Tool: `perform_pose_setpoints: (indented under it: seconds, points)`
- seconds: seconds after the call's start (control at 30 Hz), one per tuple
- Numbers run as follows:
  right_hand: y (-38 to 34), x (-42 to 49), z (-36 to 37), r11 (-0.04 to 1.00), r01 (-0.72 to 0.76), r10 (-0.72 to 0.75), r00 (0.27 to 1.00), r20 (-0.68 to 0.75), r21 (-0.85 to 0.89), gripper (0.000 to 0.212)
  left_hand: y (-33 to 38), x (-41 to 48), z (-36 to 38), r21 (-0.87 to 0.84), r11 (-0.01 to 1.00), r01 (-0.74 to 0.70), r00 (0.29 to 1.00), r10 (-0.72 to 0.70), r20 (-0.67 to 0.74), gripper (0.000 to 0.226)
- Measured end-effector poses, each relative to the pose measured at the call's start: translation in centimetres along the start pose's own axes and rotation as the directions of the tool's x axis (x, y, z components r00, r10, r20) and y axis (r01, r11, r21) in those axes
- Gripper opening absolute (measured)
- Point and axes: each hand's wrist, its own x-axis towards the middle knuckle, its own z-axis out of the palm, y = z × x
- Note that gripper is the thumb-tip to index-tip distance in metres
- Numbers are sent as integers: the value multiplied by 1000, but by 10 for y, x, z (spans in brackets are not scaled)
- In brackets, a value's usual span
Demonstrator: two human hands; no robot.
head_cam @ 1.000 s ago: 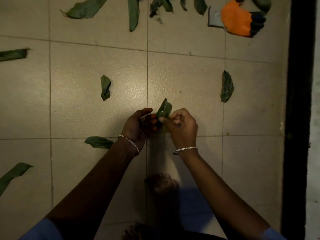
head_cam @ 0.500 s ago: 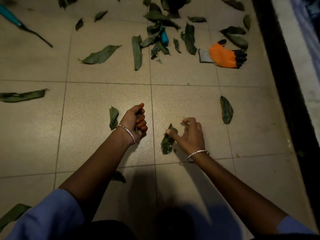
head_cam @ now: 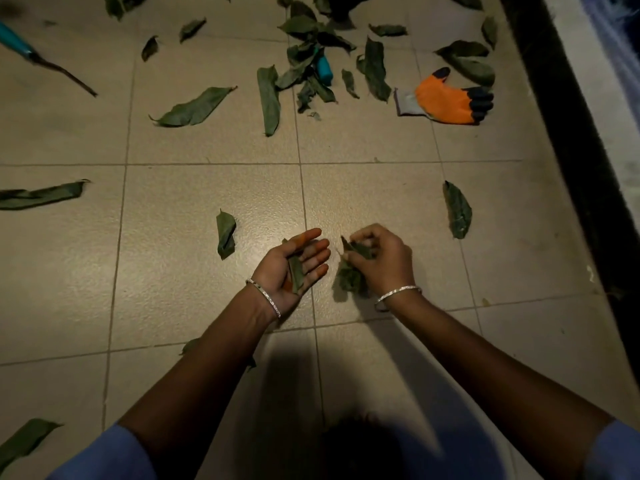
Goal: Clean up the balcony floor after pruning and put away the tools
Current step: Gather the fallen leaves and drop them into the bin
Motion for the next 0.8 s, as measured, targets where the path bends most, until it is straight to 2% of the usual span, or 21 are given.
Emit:
perform_pose_setpoints:
  seconds: [0.13, 0.23, 0.37, 0.43, 0.5, 0.6, 0.7, 0.8]
  points:
    - [-30, 2, -11, 993, 83, -76, 994, -81, 89, 30, -10, -8, 14, -133, 989, 58, 991, -40, 131, 42]
    - [-45, -2, -6, 988, 147, -146, 989, -25, 55, 29, -10, -11, 23, -179, 981, 80, 976, -41, 214, 49]
    - [-50, -15, -7, 975, 202, -209, 975, 78, 92, 24, -6, -10, 26, -175, 983, 60, 983, -28, 181, 58]
    - [-49, -18, -16, 964, 232, -241, 969, 56, 134, 16, -7, -8, 24, -173, 983, 60, 987, -31, 161, 67]
    - [-40, -10, -29, 964, 237, -237, 971, -19, 117, 7, -6, -7, 22, -175, 983, 47, 993, -27, 119, 64]
    - [1, 19, -55, 987, 156, -148, 971, -186, 32, 5, -4, -3, 21, -171, 984, 54, 996, -40, 81, 61]
    - [54, 53, -88, 984, -68, 10, 946, -325, -168, 22, -1, 1, 21, -158, 985, 75, 994, -60, 96, 70]
    - [88, 73, -111, 929, -209, 130, 957, -259, -306, 56, 3, 3, 24, -146, 987, 73, 987, -50, 150, 74]
